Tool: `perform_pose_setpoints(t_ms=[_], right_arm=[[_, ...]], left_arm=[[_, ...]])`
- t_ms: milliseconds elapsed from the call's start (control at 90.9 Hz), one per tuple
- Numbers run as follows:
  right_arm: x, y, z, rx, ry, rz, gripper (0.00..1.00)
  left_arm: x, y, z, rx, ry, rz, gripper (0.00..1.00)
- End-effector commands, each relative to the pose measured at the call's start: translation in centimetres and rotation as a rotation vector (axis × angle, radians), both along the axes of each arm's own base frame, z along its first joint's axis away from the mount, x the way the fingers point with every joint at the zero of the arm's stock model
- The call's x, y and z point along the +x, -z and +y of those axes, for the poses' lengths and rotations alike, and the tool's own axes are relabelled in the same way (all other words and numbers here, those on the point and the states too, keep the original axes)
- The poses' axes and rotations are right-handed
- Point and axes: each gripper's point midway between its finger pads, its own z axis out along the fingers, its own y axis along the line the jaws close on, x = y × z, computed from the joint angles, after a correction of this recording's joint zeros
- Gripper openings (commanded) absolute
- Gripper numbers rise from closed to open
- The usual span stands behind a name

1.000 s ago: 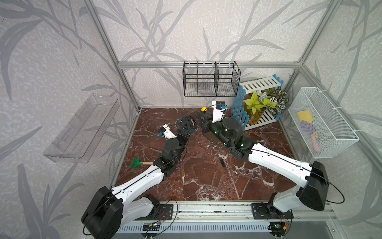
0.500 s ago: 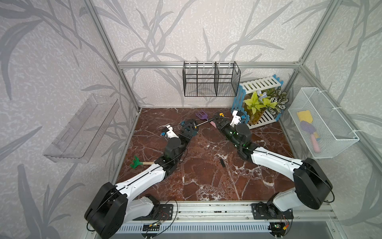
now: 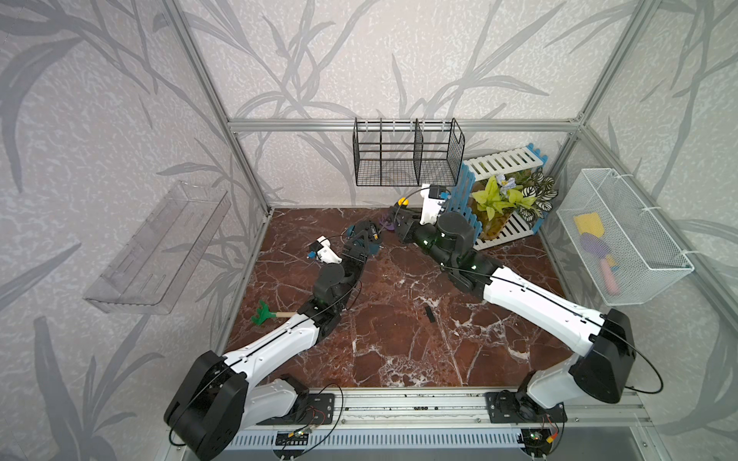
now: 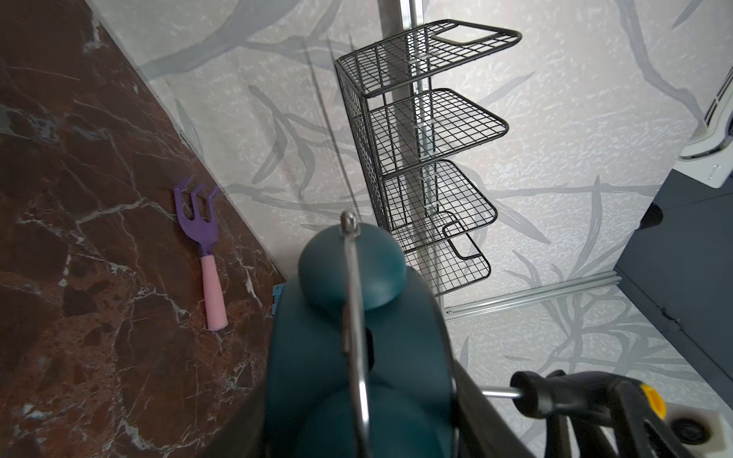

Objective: Remove the battery from the alarm
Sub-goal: Release the battery from the alarm.

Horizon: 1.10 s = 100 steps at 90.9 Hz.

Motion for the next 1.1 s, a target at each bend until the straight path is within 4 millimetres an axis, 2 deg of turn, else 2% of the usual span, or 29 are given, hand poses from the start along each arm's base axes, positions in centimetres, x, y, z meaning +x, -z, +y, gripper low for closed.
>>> perform_pose_setpoints(t_ms=[0, 99, 198, 418, 616, 671, 737, 748, 781, 814, 836, 847, 902, 1001, 1089], right_arm=[[-5.0, 8.7, 5.4, -0.241, -0.273, 0.134, 0.00], [-1.7, 9.2, 2.2, 0.075, -0.223, 0.250, 0.00], [0.1, 10.0, -0.6, 0.316, -0.190, 0.346, 0.00], [1.7, 10.4, -2.7, 0.545, -0.178, 0.425, 0.00], [2.4, 12.1, -3.4, 0.624, -0.145, 0.492, 0.00], [2.3, 11.9, -3.2, 0.610, -0.164, 0.476, 0.00], [1.6, 11.3, -1.8, 0.490, -0.211, 0.457, 0.00], [1.3, 11.6, -1.5, 0.455, -0.213, 0.457, 0.00], [0.4, 10.0, -0.6, 0.349, -0.240, 0.382, 0.00], [-0.7, 10.0, 0.6, 0.212, -0.257, 0.364, 0.00], [-1.3, 9.1, 1.3, 0.139, -0.272, 0.323, 0.00], [-1.7, 9.2, 1.7, 0.093, -0.282, 0.308, 0.00], [-2.9, 8.5, 3.2, -0.042, -0.319, 0.235, 0.00], [-3.4, 8.7, 4.4, -0.134, -0.343, 0.194, 0.00], [-2.5, 9.1, 3.6, -0.059, -0.306, 0.235, 0.00]], left_arm=[[-1.8, -7.7, -3.7, -0.122, 0.211, -0.220, 0.09], [-1.8, -8.0, -3.6, -0.125, 0.214, -0.227, 0.09], [-1.7, -7.7, -3.4, -0.124, 0.207, -0.217, 0.08], [-1.3, -7.1, -3.3, -0.122, 0.206, -0.192, 0.08], [-1.1, -6.4, -3.2, -0.112, 0.200, -0.166, 0.08], [-1.0, -6.3, -3.1, -0.110, 0.199, -0.163, 0.08], [-1.0, -6.2, -3.1, -0.105, 0.200, -0.159, 0.08], [-1.0, -6.2, -3.2, -0.105, 0.202, -0.159, 0.08], [-0.9, -6.1, -3.3, -0.104, 0.206, -0.157, 0.08], [-0.9, -6.1, -3.3, -0.105, 0.210, -0.157, 0.08], [-0.9, -6.1, -3.4, -0.105, 0.213, -0.158, 0.08], [-0.9, -6.1, -3.4, -0.104, 0.215, -0.158, 0.08], [-0.8, -6.1, -3.6, -0.107, 0.223, -0.160, 0.08], [-0.8, -6.3, -4.0, -0.114, 0.243, -0.168, 0.08], [-0.8, -6.5, -4.1, -0.113, 0.250, -0.173, 0.07]])
